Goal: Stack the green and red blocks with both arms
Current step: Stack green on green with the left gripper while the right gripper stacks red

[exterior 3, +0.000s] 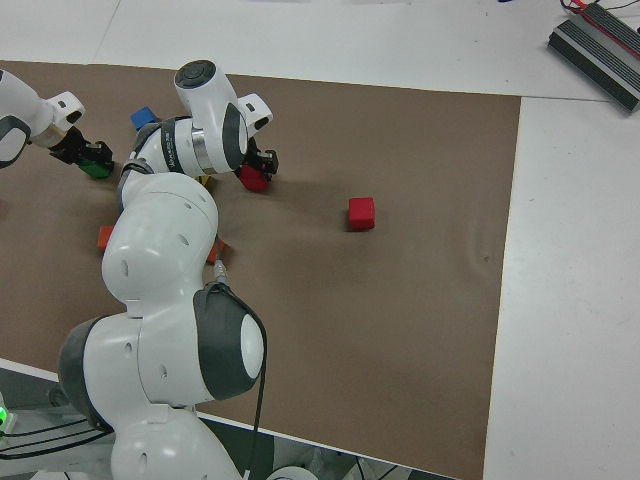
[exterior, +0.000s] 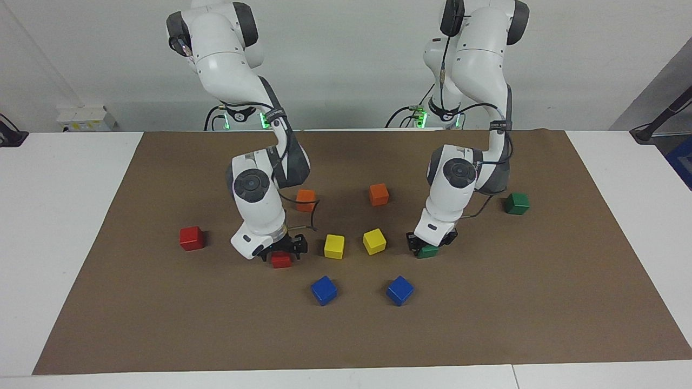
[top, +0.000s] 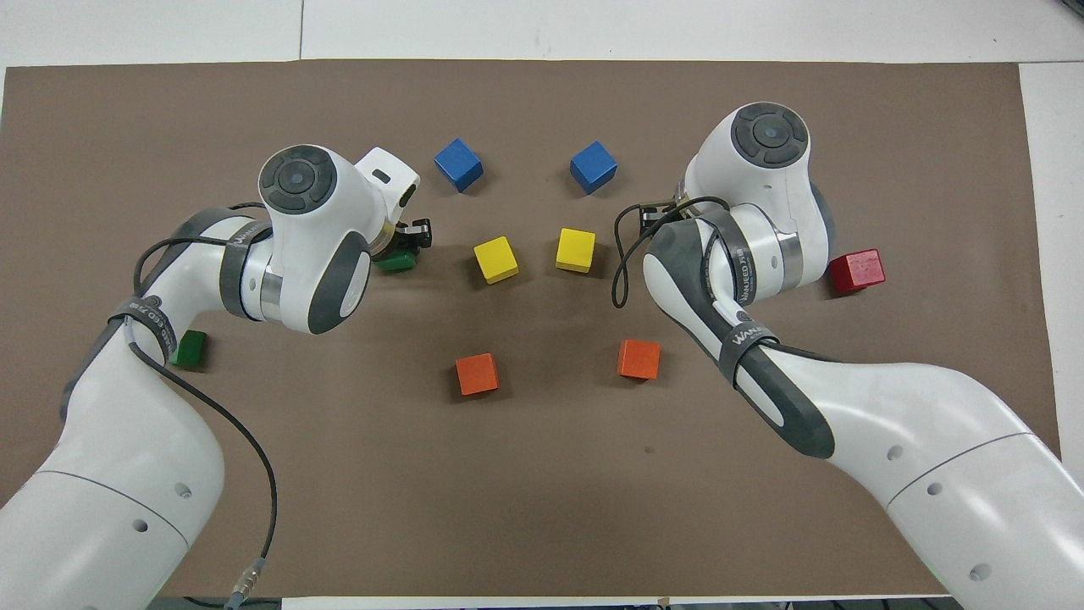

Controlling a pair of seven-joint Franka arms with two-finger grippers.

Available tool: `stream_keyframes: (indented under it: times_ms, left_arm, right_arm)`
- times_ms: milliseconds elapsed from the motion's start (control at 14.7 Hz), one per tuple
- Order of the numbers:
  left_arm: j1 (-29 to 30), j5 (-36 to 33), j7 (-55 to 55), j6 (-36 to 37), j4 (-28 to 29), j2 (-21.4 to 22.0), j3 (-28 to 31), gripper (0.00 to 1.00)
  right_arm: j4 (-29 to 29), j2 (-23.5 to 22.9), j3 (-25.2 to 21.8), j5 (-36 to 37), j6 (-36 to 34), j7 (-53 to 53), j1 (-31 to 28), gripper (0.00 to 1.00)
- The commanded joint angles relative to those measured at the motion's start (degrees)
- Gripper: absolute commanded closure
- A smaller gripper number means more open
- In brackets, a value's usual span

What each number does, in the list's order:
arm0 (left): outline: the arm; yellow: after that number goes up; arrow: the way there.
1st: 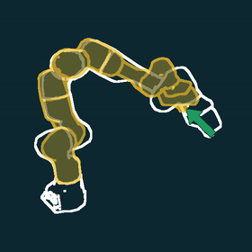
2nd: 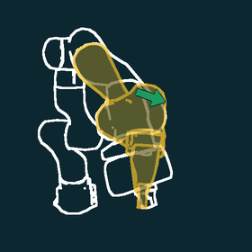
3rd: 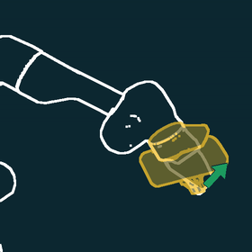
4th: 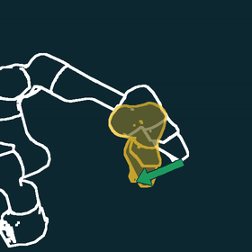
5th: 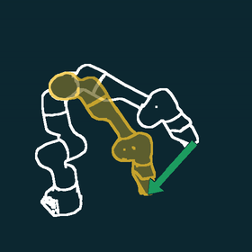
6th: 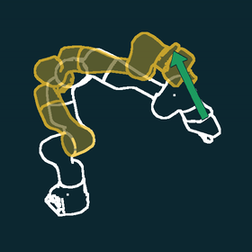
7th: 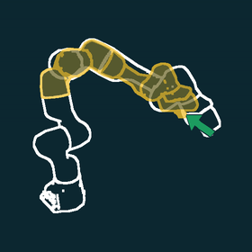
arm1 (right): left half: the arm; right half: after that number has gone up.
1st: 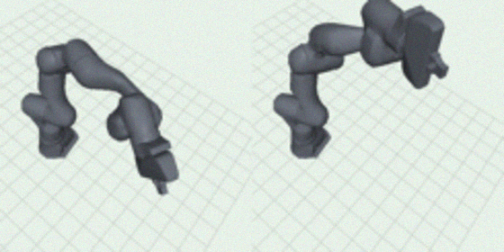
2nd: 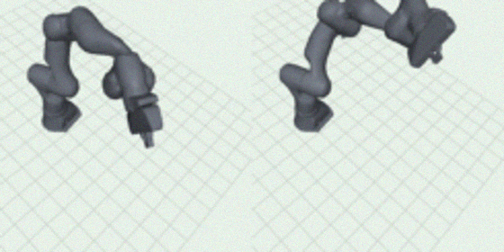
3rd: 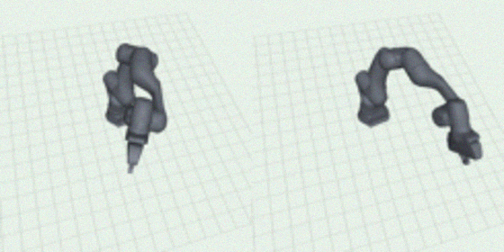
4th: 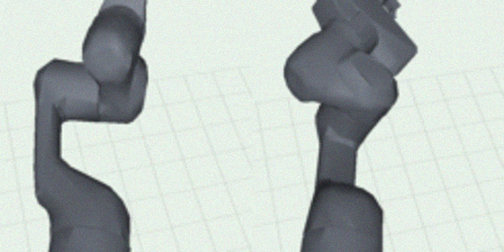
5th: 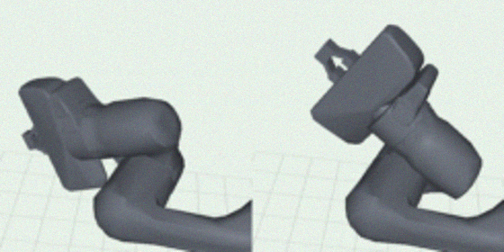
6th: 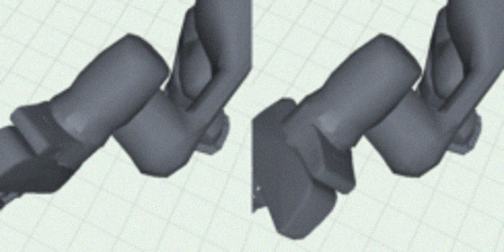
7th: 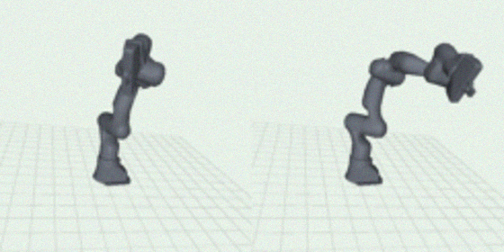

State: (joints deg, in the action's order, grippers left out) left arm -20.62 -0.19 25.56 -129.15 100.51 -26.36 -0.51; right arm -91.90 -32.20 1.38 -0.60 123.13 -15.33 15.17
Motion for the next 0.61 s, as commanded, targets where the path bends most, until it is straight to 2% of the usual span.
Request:
stream_keyframes:
  times_ms: [0,136,272,545]
  left_arm:
    - [1.5,-0.5,0.4,7.7,-2.9,4.6,0.6,1.0]
    - [4.4,-0.5,-0.8,11.6,-2.0,9.9,0.4,1.0]
    - [7.0,-0.5,-6.4,16.8,-1.9,13.5,0.6,1.0]
    - [14.4,-0.5,-19.9,19.5,5.7,22.1,0.6,1.0]
  right_arm:
    - [2.6,1.8,0.1,0.5,-6.0,-1.2,-0.4,1.0]
    - [4.4,4.2,0.1,0.5,-10.8,-0.6,-1.4,1.0]
    - [3.6,7.6,0.1,0.3,-12.1,1.0,-2.7,1.0]
    - [0.4,12.6,0.1,0.1,-14.0,8.8,-7.5,1.0]
